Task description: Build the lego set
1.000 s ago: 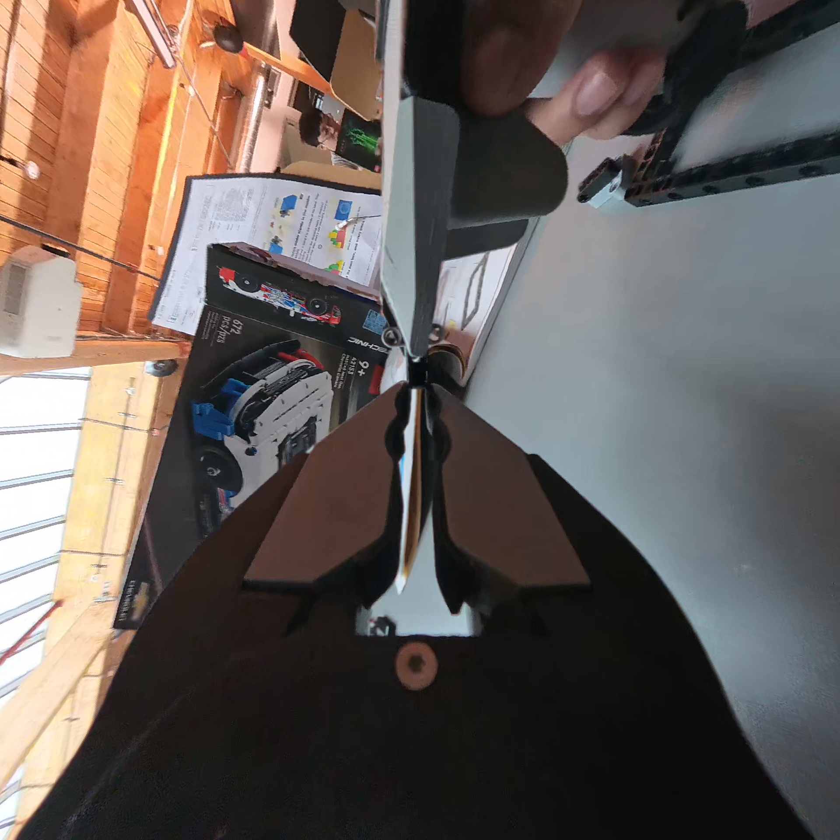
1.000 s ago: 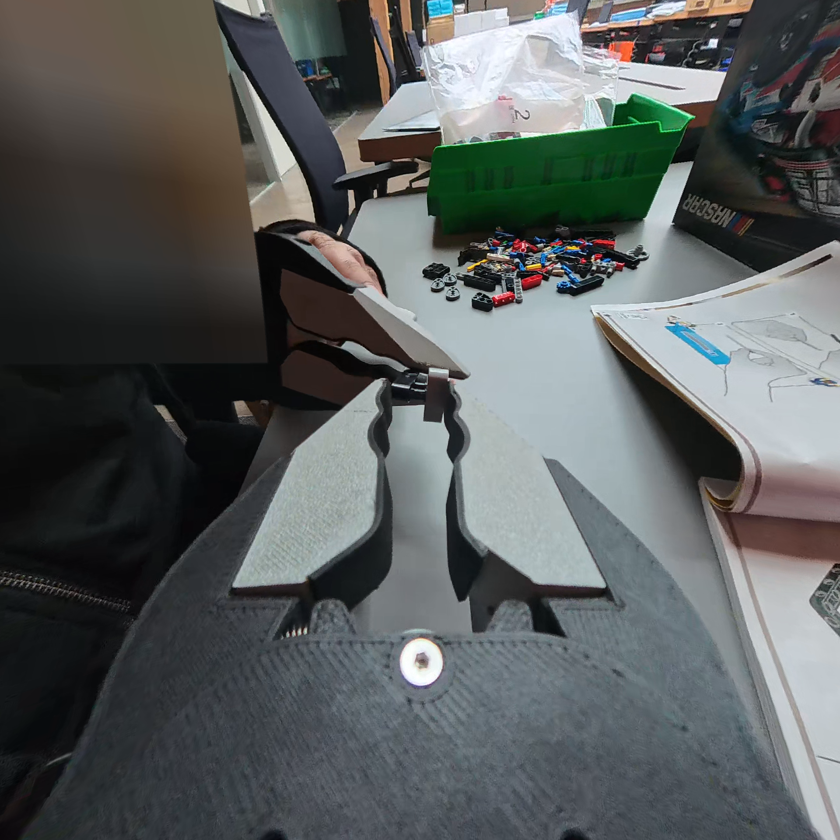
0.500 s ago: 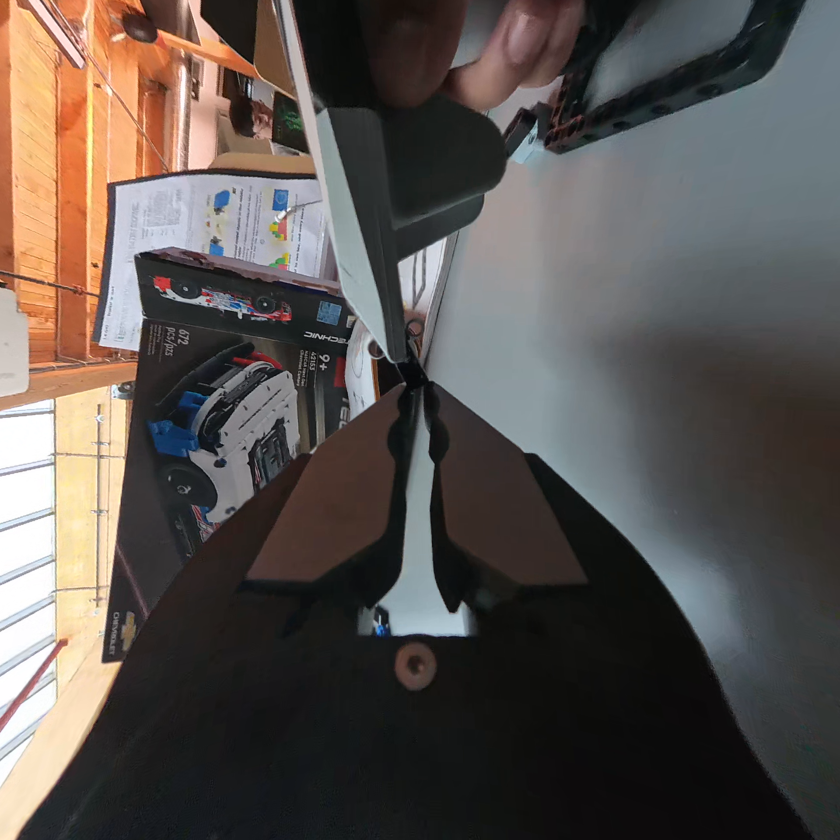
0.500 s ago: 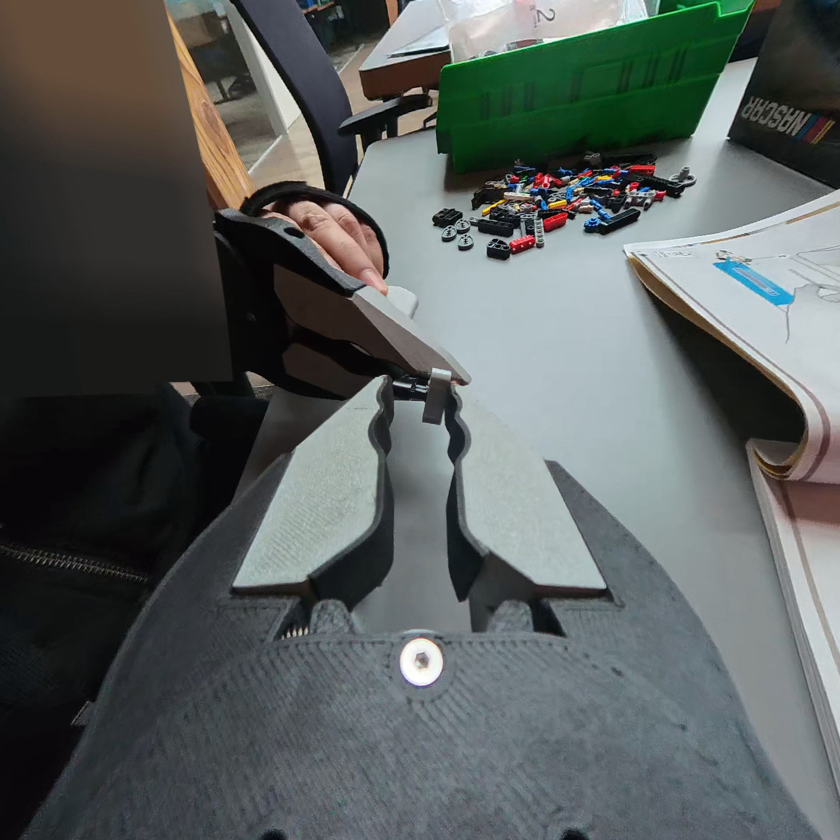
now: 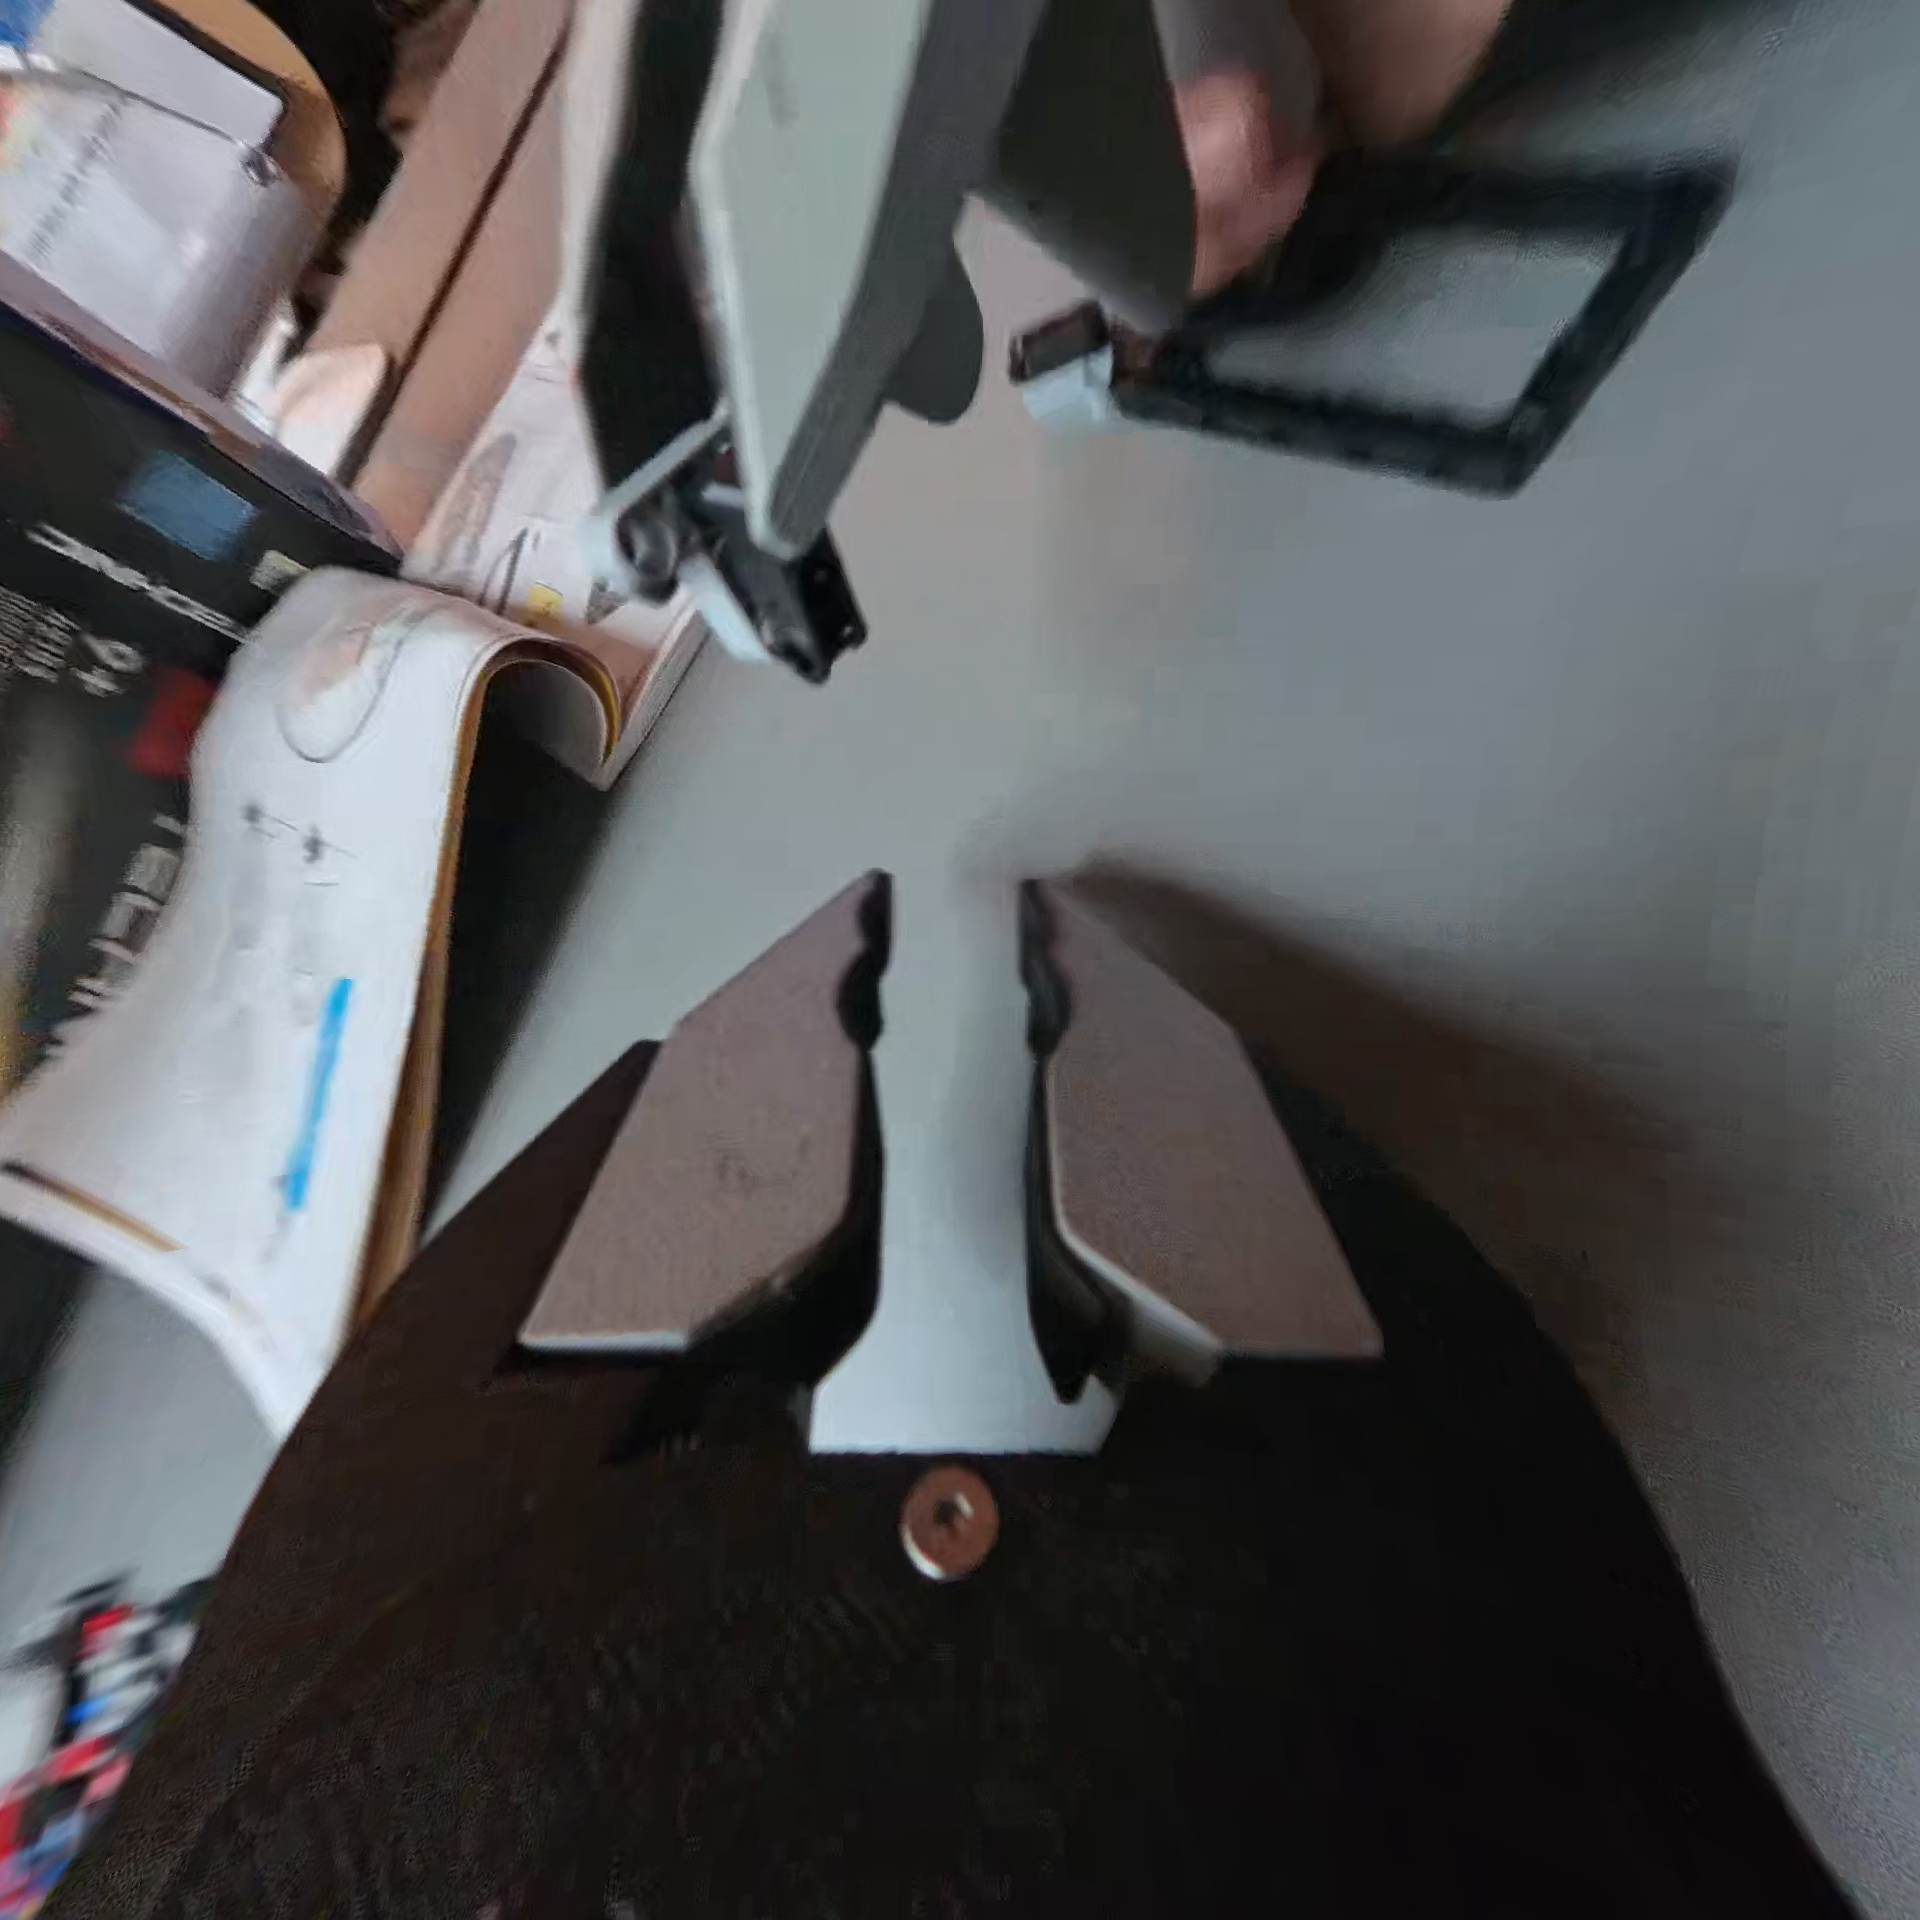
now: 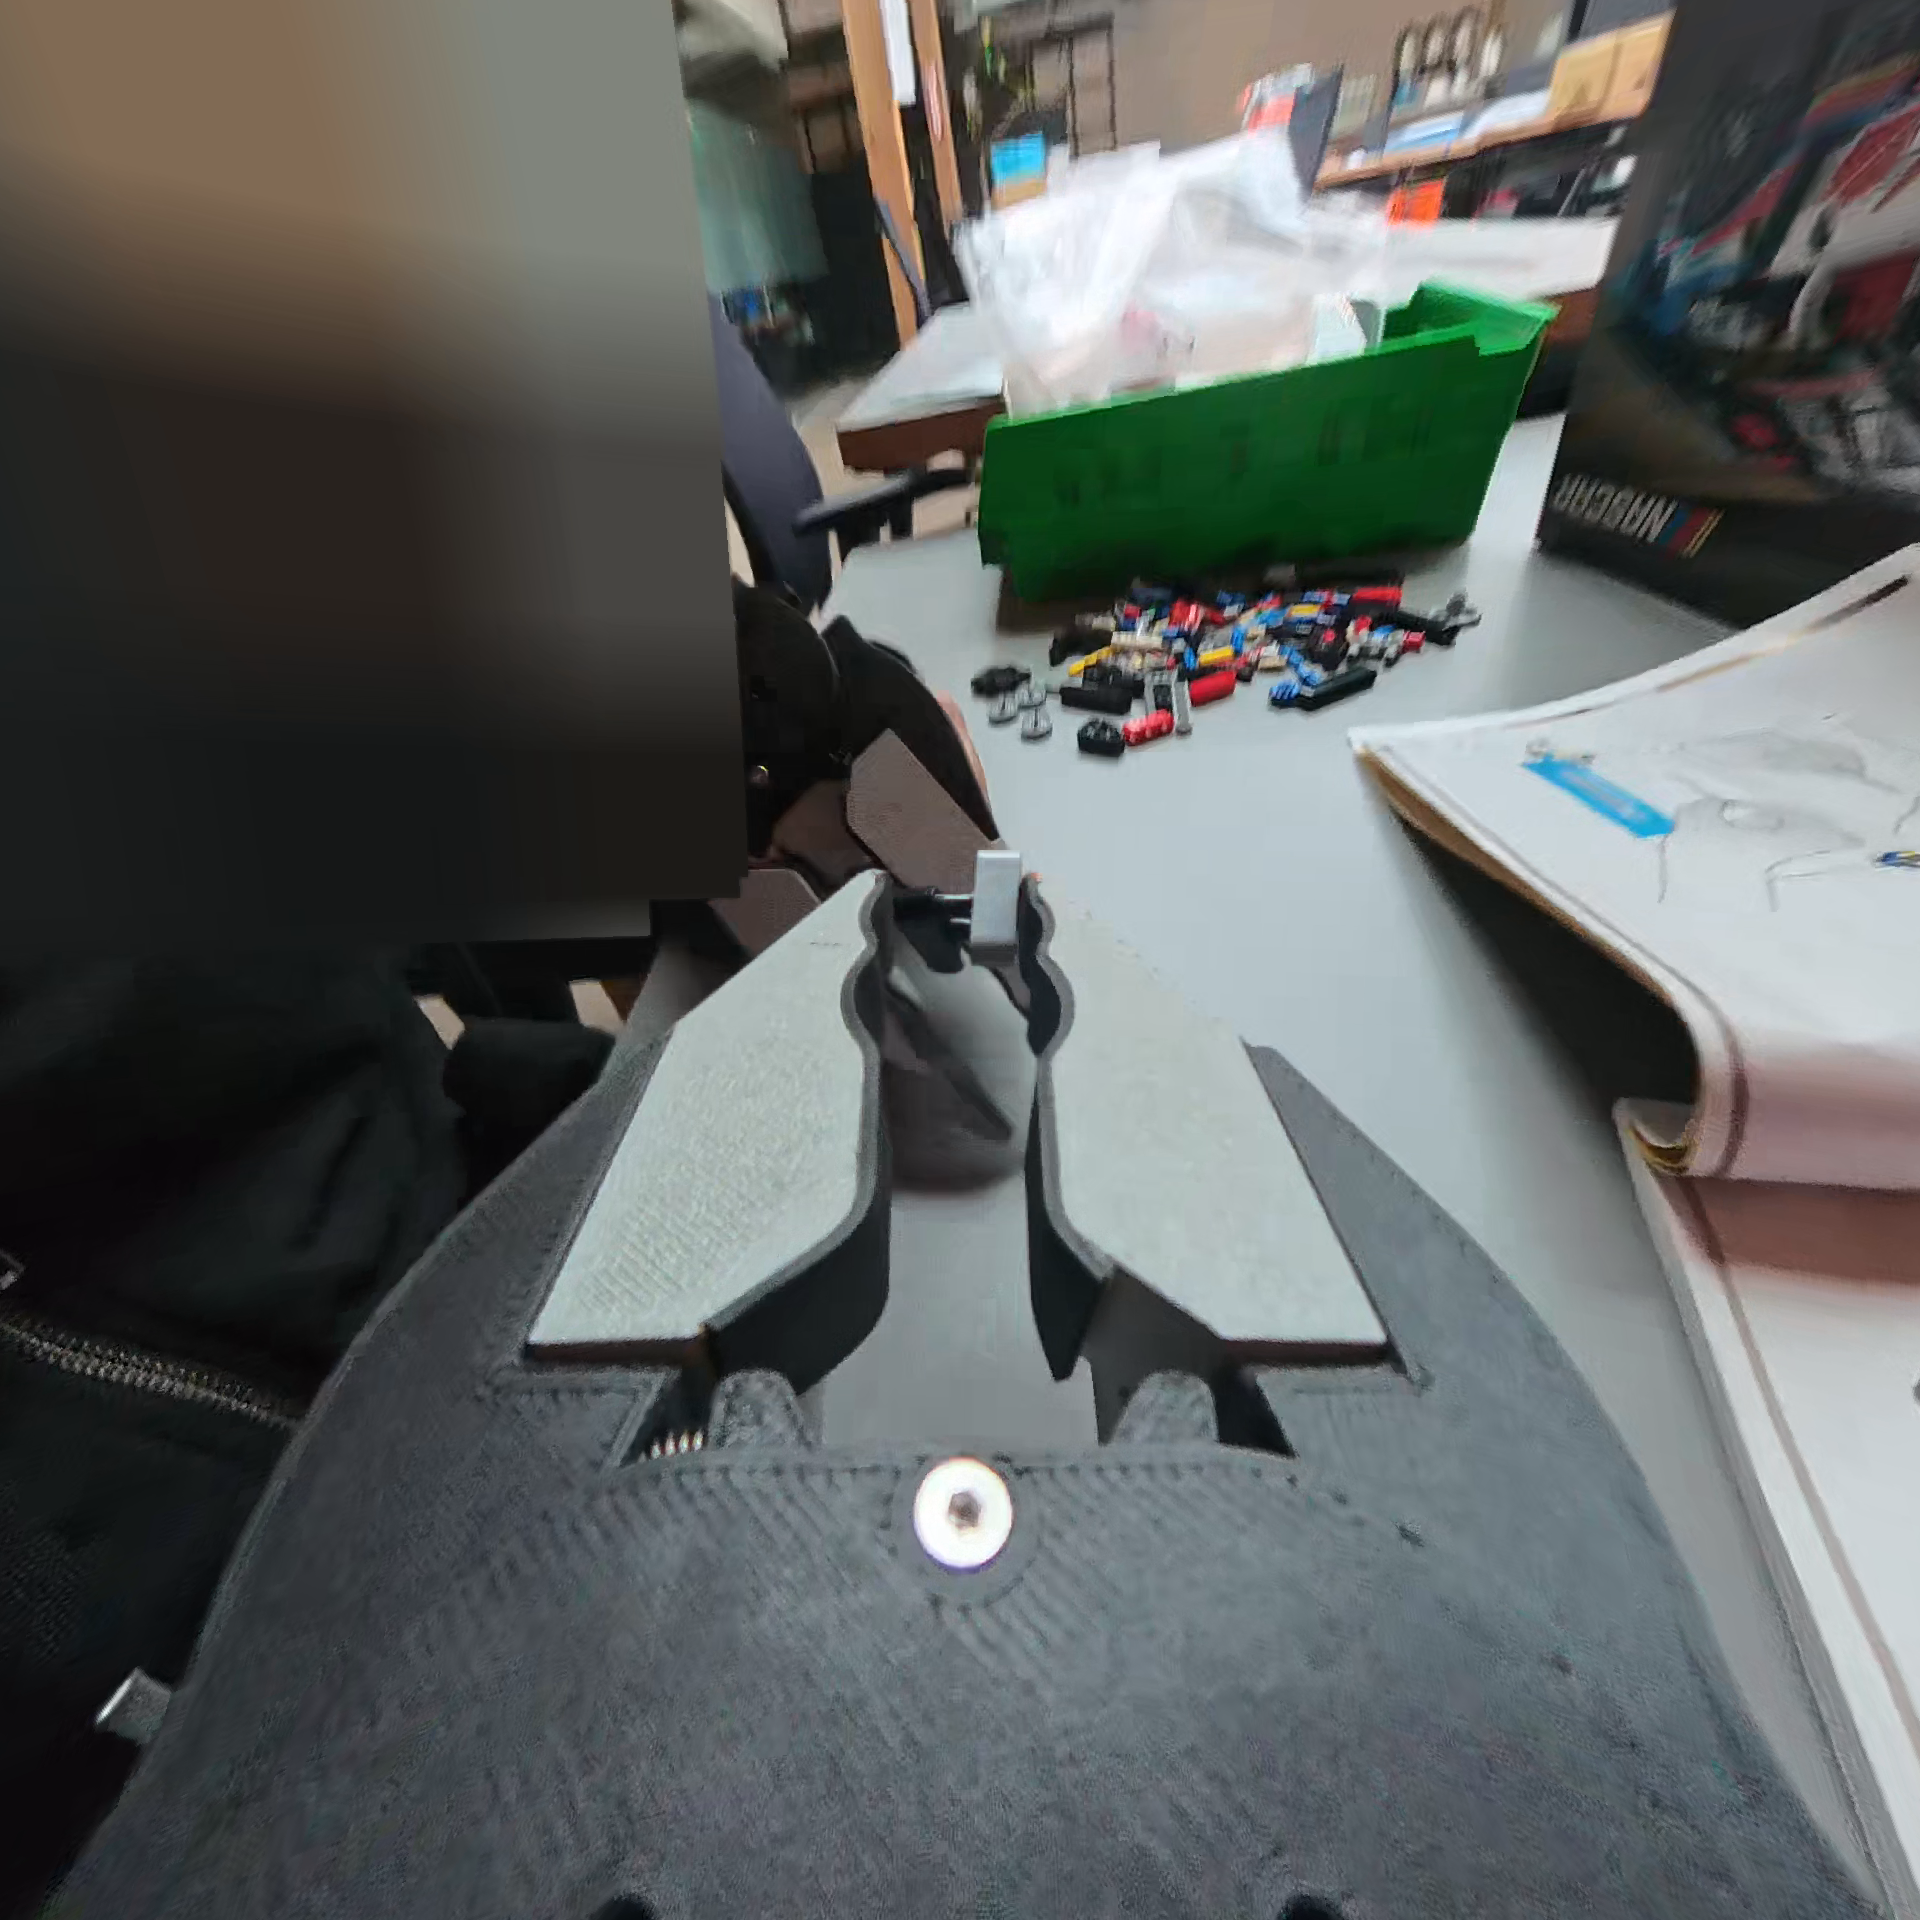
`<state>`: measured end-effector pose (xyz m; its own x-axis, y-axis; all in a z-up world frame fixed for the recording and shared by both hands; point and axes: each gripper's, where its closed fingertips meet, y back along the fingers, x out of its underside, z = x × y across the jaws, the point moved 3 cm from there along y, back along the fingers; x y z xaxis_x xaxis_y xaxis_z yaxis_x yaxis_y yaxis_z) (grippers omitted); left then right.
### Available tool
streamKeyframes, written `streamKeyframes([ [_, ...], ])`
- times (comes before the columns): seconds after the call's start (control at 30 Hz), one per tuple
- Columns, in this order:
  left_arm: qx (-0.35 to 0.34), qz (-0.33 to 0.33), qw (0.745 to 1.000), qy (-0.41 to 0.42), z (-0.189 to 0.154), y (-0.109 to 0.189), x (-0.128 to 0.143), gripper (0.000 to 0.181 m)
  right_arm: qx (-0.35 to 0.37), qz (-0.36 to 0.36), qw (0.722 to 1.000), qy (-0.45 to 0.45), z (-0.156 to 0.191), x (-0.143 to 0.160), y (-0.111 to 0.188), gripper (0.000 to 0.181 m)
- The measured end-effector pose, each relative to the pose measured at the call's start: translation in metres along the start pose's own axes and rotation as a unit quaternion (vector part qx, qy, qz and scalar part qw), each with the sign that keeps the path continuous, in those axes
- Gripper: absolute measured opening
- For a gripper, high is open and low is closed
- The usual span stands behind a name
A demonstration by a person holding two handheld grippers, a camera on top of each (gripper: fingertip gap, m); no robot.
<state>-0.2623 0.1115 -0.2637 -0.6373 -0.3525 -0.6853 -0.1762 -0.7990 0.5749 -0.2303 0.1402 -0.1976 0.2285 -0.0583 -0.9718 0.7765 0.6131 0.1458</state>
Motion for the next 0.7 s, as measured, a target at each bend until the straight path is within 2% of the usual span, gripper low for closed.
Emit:
streamKeyframes([
  [0.07,0.043,-0.076,0.992,0.088,0.007,0.01,-0.02,0.035,-0.018,-0.05,0.998,-0.045,-0.006,-0.009,0.008,0.021],
  [0.13,0.082,-0.162,0.972,0.149,0.015,0.023,-0.043,0.047,-0.062,-0.104,0.99,-0.073,-0.004,-0.02,0.016,0.02],
  [0.2,0.134,-0.217,0.952,0.171,0.014,0.036,-0.062,0.047,-0.079,-0.129,0.987,-0.05,0.0,-0.025,0.02,0.02],
  [0.27,0.113,-0.23,0.951,0.173,0.023,0.04,-0.068,0.034,-0.102,-0.116,0.988,-0.017,0.011,-0.024,0.018,0.021],
  [0.37,0.121,-0.234,0.954,0.146,0.018,0.043,-0.076,0.027,-0.099,-0.116,0.988,0.036,0.019,-0.024,0.016,0.021],
  [0.5,0.106,-0.236,0.958,0.121,0.013,0.044,-0.078,0.025,-0.094,-0.117,0.986,0.079,0.026,-0.025,0.017,0.021],
  [0.67,0.083,-0.242,0.963,0.087,0.01,0.042,-0.073,0.02,-0.056,-0.069,0.987,0.131,0.031,-0.022,0.013,0.027],
  [0.7,0.088,-0.251,0.961,0.082,0.008,0.042,-0.073,0.02,-0.043,-0.058,0.987,0.147,0.032,-0.022,0.013,0.022],
])
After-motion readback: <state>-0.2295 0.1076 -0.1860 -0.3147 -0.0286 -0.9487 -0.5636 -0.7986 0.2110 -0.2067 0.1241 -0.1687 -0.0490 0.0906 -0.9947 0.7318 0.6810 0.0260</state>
